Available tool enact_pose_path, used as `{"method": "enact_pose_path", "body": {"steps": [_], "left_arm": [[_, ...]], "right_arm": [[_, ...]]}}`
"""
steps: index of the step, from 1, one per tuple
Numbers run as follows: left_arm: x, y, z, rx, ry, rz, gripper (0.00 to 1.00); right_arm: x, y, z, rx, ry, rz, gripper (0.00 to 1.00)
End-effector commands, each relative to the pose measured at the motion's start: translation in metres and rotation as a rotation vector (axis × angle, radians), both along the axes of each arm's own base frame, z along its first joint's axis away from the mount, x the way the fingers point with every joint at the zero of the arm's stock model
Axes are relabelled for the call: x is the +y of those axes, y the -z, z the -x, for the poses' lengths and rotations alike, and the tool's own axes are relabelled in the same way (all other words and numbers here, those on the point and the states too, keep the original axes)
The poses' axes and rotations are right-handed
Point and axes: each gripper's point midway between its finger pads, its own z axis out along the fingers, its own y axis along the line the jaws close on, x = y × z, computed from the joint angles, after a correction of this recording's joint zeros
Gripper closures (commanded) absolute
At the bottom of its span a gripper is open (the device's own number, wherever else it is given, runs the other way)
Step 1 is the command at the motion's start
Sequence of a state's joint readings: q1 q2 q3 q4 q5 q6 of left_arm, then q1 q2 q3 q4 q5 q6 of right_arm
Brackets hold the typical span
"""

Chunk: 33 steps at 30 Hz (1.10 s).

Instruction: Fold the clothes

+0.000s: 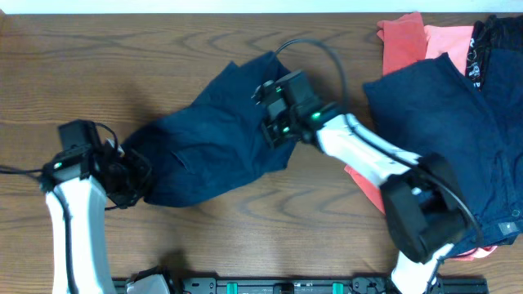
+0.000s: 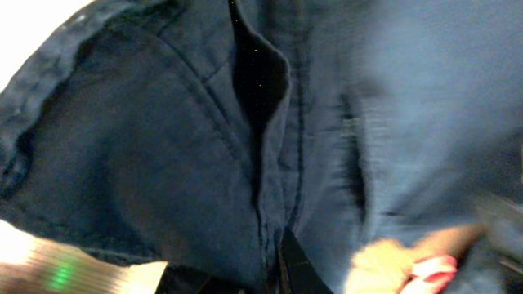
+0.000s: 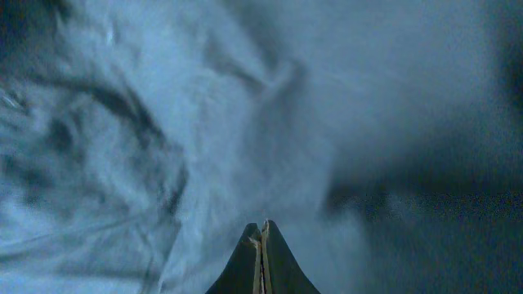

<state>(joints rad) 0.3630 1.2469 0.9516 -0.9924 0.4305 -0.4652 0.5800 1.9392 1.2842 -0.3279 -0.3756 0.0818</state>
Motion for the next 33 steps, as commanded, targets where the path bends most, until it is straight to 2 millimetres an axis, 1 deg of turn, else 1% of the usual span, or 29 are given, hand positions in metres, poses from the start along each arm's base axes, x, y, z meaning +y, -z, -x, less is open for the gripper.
{"method": "enact_pose_path", "body": {"steps": [1,4,7,9,10,11,12,13,14,15,16,17,18,20,22,23,24,26,29,31,33], "left_arm": [[-0.001,-0.049,-0.009,-0.169,0.05,-0.06,0.94],[-0.007,-0.079,-0.013,-0.278,0.045,-0.067,0.94],[-0.022,-0.097,-0.019,-0.369,0.08,-0.039,0.94],[-0.03,-0.099,-0.022,-0.385,0.112,-0.039,0.94],[-0.036,-0.099,-0.023,-0.387,0.134,-0.035,0.94],[-0.041,-0.098,-0.023,-0.385,0.154,-0.03,0.94],[-0.046,-0.097,-0.024,-0.384,0.175,-0.025,0.94],[-0.053,-0.096,-0.026,-0.386,0.203,-0.021,0.94],[-0.06,-0.096,-0.028,-0.393,0.231,-0.017,0.94],[-0.066,-0.097,-0.031,-0.402,0.255,-0.015,0.94],[-0.071,-0.097,-0.035,-0.415,0.276,-0.015,0.94],[-0.077,-0.098,-0.04,-0.432,0.298,-0.02,0.94],[-0.082,-0.099,-0.046,-0.451,0.319,-0.024,0.94],[-0.091,-0.1,-0.056,-0.481,0.352,-0.024,0.94],[-0.102,-0.098,-0.066,-0.494,0.373,-0.01,0.94],[-0.109,-0.096,-0.071,-0.493,0.383,0.001,0.94],[-0.116,-0.093,-0.075,-0.492,0.399,0.009,0.94],[-0.133,-0.083,-0.084,-0.487,0.449,0.022,0.94],[-0.166,-0.064,-0.094,-0.466,0.518,0.056,0.94],[-0.193,-0.053,-0.102,-0.47,0.567,0.082,0.94],[-0.22,-0.045,-0.111,-0.506,0.626,0.103,0.93]], "right_arm": [[0.052,0.019,0.048,0.11,-0.186,-0.095,0.99],[0.09,0.037,0.088,0.178,-0.296,-0.144,0.99],[0.122,0.045,0.122,0.185,-0.395,-0.183,0.99],[0.135,0.042,0.129,0.163,-0.413,-0.202,0.99],[0.141,0.038,0.129,0.146,-0.416,-0.217,0.99],[0.142,0.034,0.126,0.135,-0.409,-0.22,0.97],[0.142,0.031,0.119,0.124,-0.391,-0.214,0.93],[0.137,0.026,0.108,0.111,-0.361,-0.198,0.85],[0.129,0.021,0.093,0.103,-0.318,-0.172,0.72],[0.119,0.016,0.08,0.096,-0.274,-0.143,0.71],[0.104,0.01,0.063,0.089,-0.215,-0.103,0.7],[0.088,0.004,0.048,0.081,-0.16,-0.065,0.65],[0.065,-0.004,0.03,0.07,-0.087,-0.016,0.62],[0.018,-0.019,-0.001,0.048,0.048,0.07,0.61],[-0.025,-0.027,-0.018,0.043,0.126,0.13,0.64],[-0.047,-0.028,-0.022,0.059,0.163,0.158,0.66],[-0.064,-0.027,-0.025,0.081,0.191,0.179,0.67],[-0.102,-0.019,-0.026,0.151,0.266,0.229,0.68],[-0.149,-0.011,-0.026,0.223,0.364,0.296,0.69],[-0.17,-0.01,-0.028,0.249,0.41,0.306,0.68],[-0.185,-0.009,-0.03,0.275,0.46,0.304,0.67]]}}
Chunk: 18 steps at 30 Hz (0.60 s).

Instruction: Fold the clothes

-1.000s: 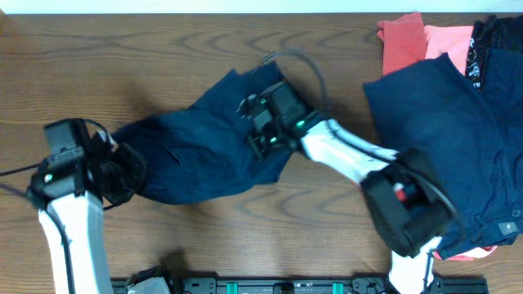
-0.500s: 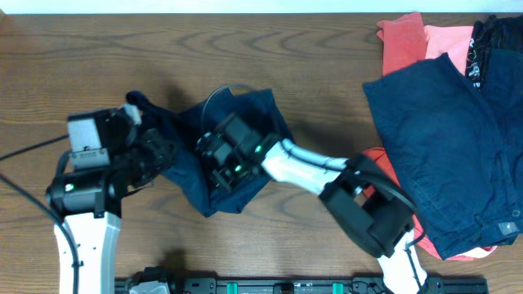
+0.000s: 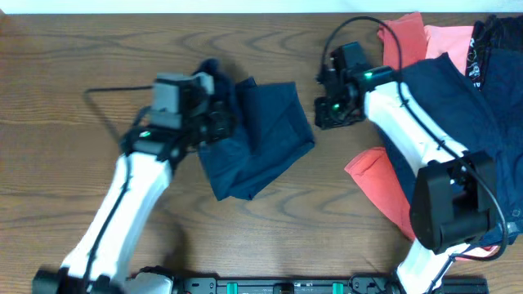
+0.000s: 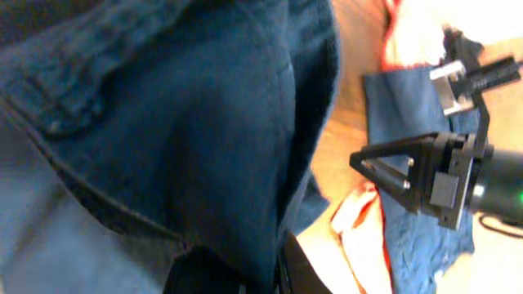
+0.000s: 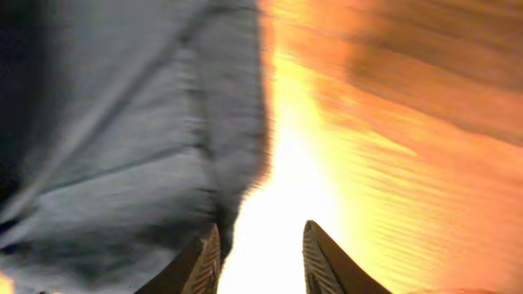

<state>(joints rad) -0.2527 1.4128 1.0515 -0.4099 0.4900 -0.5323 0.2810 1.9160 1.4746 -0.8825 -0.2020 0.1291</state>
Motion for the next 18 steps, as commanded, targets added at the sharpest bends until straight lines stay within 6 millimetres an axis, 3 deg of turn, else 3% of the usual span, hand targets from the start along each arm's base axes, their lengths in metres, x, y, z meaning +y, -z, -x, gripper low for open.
{"method": "enact_pose_path", "body": {"steps": [1,2,4,5,7,10,13,17,18], "left_arm": [[-0.047,0.009,-0.007,-0.02,0.096,0.04,0.9],[-0.061,0.013,-0.01,-0.038,0.125,0.048,0.84],[-0.083,0.022,-0.013,-0.063,0.172,0.057,0.57],[-0.091,0.026,-0.014,-0.068,0.186,0.059,0.4],[-0.091,0.034,-0.018,-0.062,0.183,0.054,0.25],[-0.07,0.035,-0.03,-0.065,0.135,0.037,0.22],[-0.033,0.04,-0.043,-0.034,0.041,0.018,0.19],[0.031,0.071,-0.052,0.051,-0.151,-0.132,0.15],[0.039,0.076,-0.053,0.065,-0.171,-0.148,0.13]], "right_arm": [[-0.027,0.004,-0.004,0.017,0.065,0.033,0.67],[-0.032,0.004,-0.004,0.024,0.078,0.035,0.67],[-0.039,0.005,-0.003,0.035,0.094,0.037,0.66],[-0.042,0.005,-0.002,0.042,0.1,0.039,0.66],[-0.048,0.006,0.002,0.064,0.112,0.045,0.63],[-0.059,0.008,0.009,0.097,0.133,0.066,0.63],[-0.068,0.009,0.012,0.12,0.152,0.071,0.63],[-0.071,0.009,0.019,0.149,0.159,0.076,0.62],[-0.071,0.01,0.021,0.156,0.158,0.078,0.62]]}}
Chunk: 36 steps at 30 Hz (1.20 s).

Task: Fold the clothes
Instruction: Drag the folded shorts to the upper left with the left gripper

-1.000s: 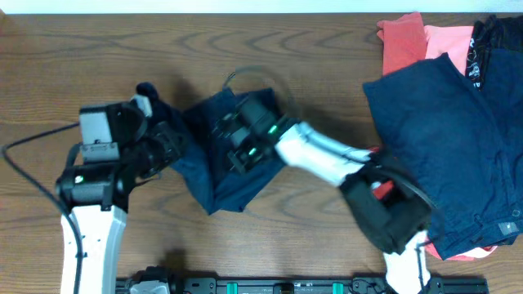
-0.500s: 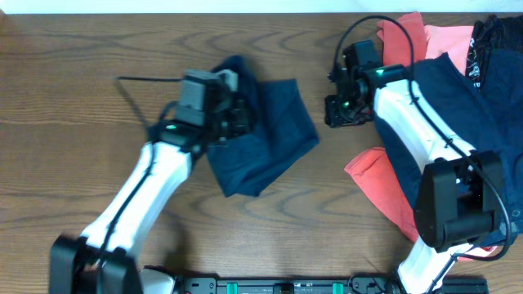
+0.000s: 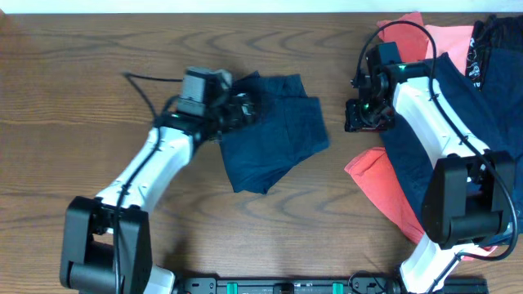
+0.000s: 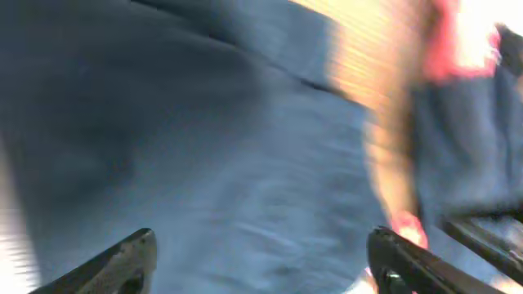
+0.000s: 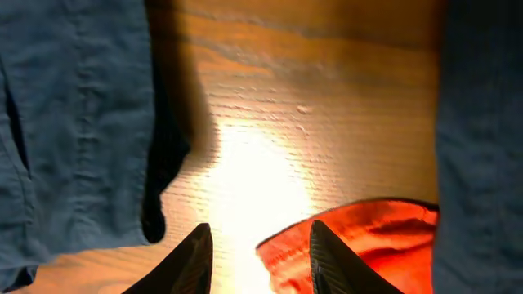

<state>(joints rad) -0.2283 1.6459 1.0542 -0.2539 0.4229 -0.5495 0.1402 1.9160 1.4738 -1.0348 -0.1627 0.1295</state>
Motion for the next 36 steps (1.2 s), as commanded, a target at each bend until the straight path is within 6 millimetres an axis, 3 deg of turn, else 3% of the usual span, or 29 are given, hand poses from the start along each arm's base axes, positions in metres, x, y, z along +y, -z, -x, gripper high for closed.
{"method": "enact_pose_path", "body": {"steps": [1,11,12,15,17,21,24,27,28,29,31,34,36], "left_arm": [[0.035,0.015,-0.011,0.014,-0.104,-0.094,0.12],[0.033,0.092,-0.001,0.199,-0.081,-0.101,0.13],[0.033,0.099,0.0,0.215,-0.08,-0.105,0.22],[0.039,0.106,-0.003,0.214,-0.086,-0.109,0.93],[0.052,0.1,-0.011,0.194,-0.12,-0.108,0.94],[0.115,0.076,-0.031,0.133,-0.283,-0.121,0.94],[0.182,0.051,-0.037,0.082,-0.45,-0.114,0.94],[0.256,0.029,-0.025,0.055,-0.641,-0.098,0.94],[0.28,0.023,-0.017,0.052,-0.702,-0.096,0.9],[0.3,0.02,-0.007,0.058,-0.754,-0.094,0.69],[0.333,0.018,0.019,0.098,-0.852,-0.084,0.01],[0.355,0.025,0.057,0.201,-0.945,-0.061,0.02],[0.359,0.029,0.073,0.261,-0.995,-0.033,0.02]], "right_arm": [[-0.004,0.002,0.005,0.023,0.011,0.009,0.61],[-0.005,-0.006,0.015,0.044,0.011,0.011,0.6],[-0.005,-0.009,0.015,0.036,0.011,0.01,0.6],[-0.005,-0.02,0.013,0.005,0.019,0.005,0.6],[-0.005,-0.029,0.013,-0.021,0.019,0.002,0.6],[-0.005,-0.043,0.013,-0.06,0.019,-0.004,0.6],[-0.005,-0.049,0.013,-0.075,0.019,-0.006,0.6],[-0.005,-0.05,0.013,-0.077,0.019,-0.006,0.6],[-0.005,-0.05,0.013,-0.077,0.019,-0.006,0.6],[-0.005,-0.05,0.013,-0.078,0.019,-0.006,0.59],[-0.005,-0.05,0.012,-0.082,0.019,-0.007,0.59],[-0.005,-0.05,0.01,-0.09,0.02,-0.008,0.59],[-0.006,-0.05,0.009,-0.093,0.024,-0.009,0.58]]}}
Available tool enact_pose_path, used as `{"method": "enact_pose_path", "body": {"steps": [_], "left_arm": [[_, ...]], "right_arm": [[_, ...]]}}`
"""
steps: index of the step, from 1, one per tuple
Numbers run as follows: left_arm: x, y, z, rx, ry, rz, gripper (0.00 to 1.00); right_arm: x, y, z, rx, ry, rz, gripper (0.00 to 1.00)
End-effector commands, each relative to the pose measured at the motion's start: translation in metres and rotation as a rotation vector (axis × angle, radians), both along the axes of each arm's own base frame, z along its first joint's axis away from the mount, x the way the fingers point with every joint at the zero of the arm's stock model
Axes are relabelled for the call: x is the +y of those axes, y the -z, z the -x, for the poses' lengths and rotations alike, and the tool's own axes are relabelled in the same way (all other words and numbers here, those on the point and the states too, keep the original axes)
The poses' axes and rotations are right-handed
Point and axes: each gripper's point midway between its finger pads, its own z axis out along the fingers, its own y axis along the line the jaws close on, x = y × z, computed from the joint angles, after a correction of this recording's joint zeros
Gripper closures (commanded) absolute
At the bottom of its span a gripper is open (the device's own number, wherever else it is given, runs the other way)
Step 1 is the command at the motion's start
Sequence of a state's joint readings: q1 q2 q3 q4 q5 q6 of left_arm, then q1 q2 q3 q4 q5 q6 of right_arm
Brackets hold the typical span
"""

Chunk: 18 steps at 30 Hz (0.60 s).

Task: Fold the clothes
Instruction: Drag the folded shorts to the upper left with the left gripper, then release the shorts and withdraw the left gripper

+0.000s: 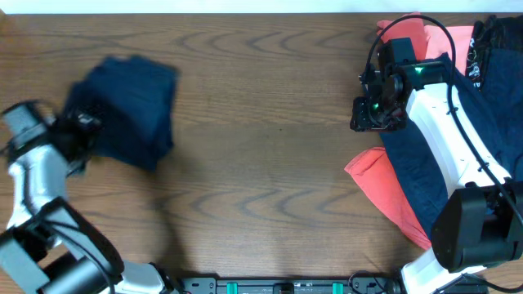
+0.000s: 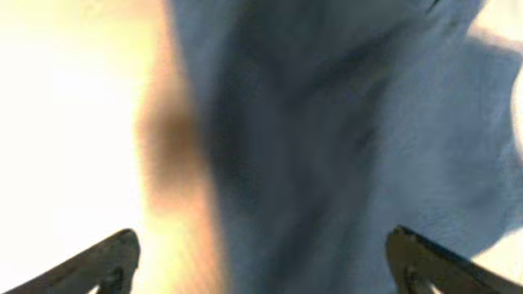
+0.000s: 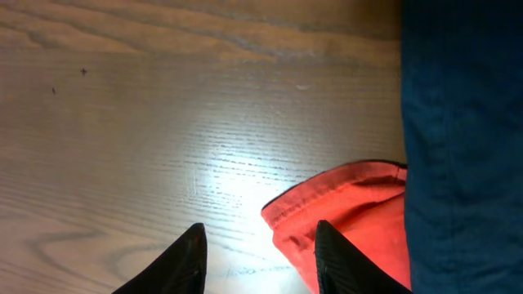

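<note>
A folded dark blue garment (image 1: 122, 110) lies at the far left of the table, blurred in the overhead view. My left gripper (image 1: 82, 124) is at its left edge. In the left wrist view the left gripper (image 2: 261, 273) is wide open, with the blue garment (image 2: 343, 139) filling the frame between and beyond its fingers. My right gripper (image 1: 369, 121) hangs open at the left edge of the clothes pile. In the right wrist view the right gripper (image 3: 263, 261) is over bare wood, with one fingertip over the corner of a red garment (image 3: 351, 216).
The pile on the right holds a large navy garment (image 1: 445, 122), a red garment (image 1: 384, 184) sticking out under it, a coral one (image 1: 409, 37) at the back and a black printed one (image 1: 490, 49) in the corner. The table (image 1: 261, 163) is brown wood.
The folded blue garment was at the middle back of the table and now lies at the far left. My left arm is now at the left too, still open. The right gripper has barely moved.
Both grippers were shut on the blue garment spread across the middle. Then the left held it folded over while the right was open and away to the right. Then the left was open on the folded garment. Now the garment lies at the far left.
</note>
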<state>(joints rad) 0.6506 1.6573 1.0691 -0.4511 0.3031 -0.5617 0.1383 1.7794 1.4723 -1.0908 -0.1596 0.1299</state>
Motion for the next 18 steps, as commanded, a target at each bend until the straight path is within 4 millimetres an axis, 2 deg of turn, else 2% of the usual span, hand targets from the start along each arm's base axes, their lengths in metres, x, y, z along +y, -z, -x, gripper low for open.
{"method": "enact_pose_path", "body": {"steps": [1,3,8,10,13,14,15,18], "left_arm": [[0.002,0.001,0.017,0.031,-0.061,0.062,0.02],[-0.011,-0.002,0.01,-0.006,-0.018,0.121,0.02],[-0.078,-0.016,-0.021,-0.089,0.254,0.174,0.02],[-0.114,-0.021,-0.03,-0.093,0.42,0.134,0.02],[-0.179,-0.025,-0.037,-0.103,0.708,0.068,0.02],[-0.201,-0.024,-0.036,-0.093,0.795,0.049,0.02],[-0.218,-0.02,-0.032,-0.065,0.859,0.024,0.02],[-0.247,-0.003,-0.007,0.102,0.965,-0.069,0.02]], "right_arm": [[-0.004,-0.004,-0.002,-0.015,0.026,-0.002,0.57],[-0.006,-0.004,-0.002,-0.013,0.039,-0.003,0.56],[-0.018,-0.005,-0.006,-0.006,0.13,-0.014,0.44],[-0.023,-0.005,-0.008,-0.011,0.155,-0.031,0.34],[-0.031,-0.007,-0.012,-0.016,0.185,-0.066,0.23],[-0.034,-0.008,-0.013,-0.016,0.198,-0.092,0.17],[-0.036,-0.009,-0.013,-0.014,0.204,-0.109,0.16],[-0.051,-0.009,-0.006,0.022,0.249,-0.155,0.15]]}}
